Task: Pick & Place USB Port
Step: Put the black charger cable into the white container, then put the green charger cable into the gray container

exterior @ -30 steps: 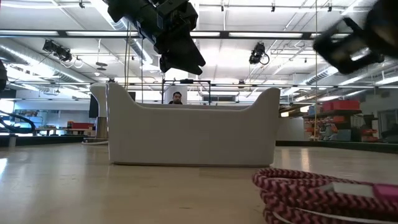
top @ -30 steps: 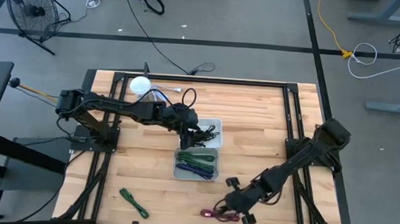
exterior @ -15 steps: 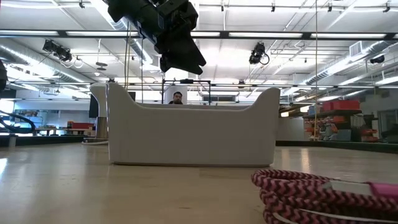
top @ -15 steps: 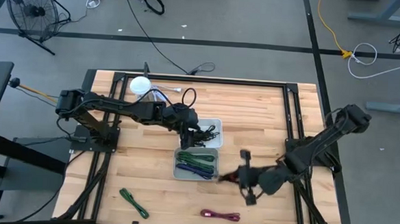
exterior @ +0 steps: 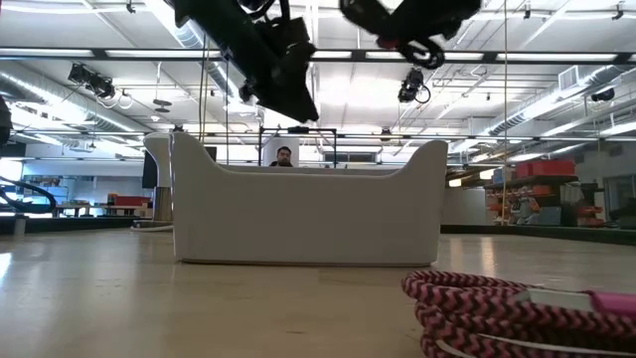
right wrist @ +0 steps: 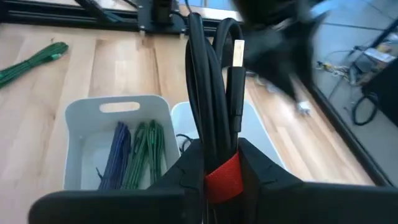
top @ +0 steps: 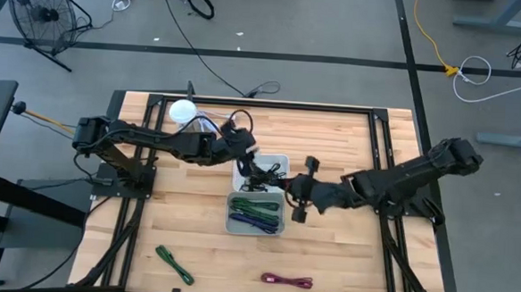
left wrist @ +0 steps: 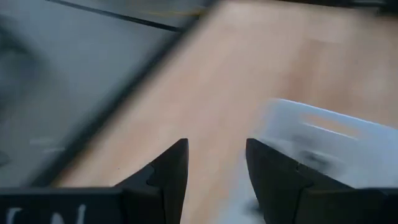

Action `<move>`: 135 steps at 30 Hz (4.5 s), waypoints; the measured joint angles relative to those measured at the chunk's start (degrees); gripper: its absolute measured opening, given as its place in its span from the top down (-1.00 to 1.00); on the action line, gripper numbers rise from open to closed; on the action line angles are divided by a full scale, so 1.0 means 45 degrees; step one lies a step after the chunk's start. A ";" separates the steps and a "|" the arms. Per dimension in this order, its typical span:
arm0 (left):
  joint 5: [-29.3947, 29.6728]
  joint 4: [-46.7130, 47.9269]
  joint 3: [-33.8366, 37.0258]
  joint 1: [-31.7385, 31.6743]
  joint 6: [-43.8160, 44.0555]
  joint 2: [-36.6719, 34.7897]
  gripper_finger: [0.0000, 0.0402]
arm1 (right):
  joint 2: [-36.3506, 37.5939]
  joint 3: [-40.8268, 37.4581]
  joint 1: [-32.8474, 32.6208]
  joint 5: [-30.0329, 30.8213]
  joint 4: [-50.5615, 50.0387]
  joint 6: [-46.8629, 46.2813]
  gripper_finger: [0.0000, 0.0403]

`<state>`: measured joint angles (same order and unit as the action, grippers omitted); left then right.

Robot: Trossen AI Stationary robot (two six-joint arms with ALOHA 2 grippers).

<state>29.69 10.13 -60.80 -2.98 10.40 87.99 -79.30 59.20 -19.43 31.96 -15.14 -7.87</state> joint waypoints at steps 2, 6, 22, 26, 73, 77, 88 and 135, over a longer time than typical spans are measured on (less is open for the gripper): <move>0.1755 0.0000 0.0000 -0.0116 -0.0188 0.0000 0.17 | -0.0321 0.0000 0.0561 -0.0776 0.0644 0.0404 0.77; 0.3795 0.0106 0.0000 -0.0459 -0.0462 -0.0050 0.17 | -0.1188 0.0000 0.1651 -0.2098 0.1837 0.1225 0.77; 0.3501 0.0662 0.0000 -0.1166 -0.3224 -0.1934 0.17 | -0.4029 0.0000 0.4791 -0.4566 0.3057 0.2035 0.77; 0.2819 0.1823 -0.0003 -0.1162 -0.3102 -0.2662 0.17 | -0.4111 0.0010 0.4999 -0.4952 0.3104 0.1988 0.77; -0.8269 1.0457 0.0010 0.3891 0.0913 -0.3507 0.17 | -0.4097 0.0010 0.4878 -0.5307 0.3903 0.0857 0.11; -0.8477 1.0162 0.0008 0.5092 0.1908 -0.3506 0.17 | -0.4097 0.0010 0.4878 -0.5307 0.3975 0.0857 0.11; -0.7604 0.8870 0.0083 0.8562 0.5156 -0.3468 0.17 | -0.4097 0.0010 0.4873 -0.5307 0.4032 0.0857 0.11; -0.5749 0.6225 0.0107 1.3444 0.7375 0.2302 0.34 | -0.4097 0.0010 0.4883 -0.5307 0.4132 0.0177 0.11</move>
<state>3.82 38.14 -60.31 57.52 43.59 98.35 -97.73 59.24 2.55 8.08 3.46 -7.07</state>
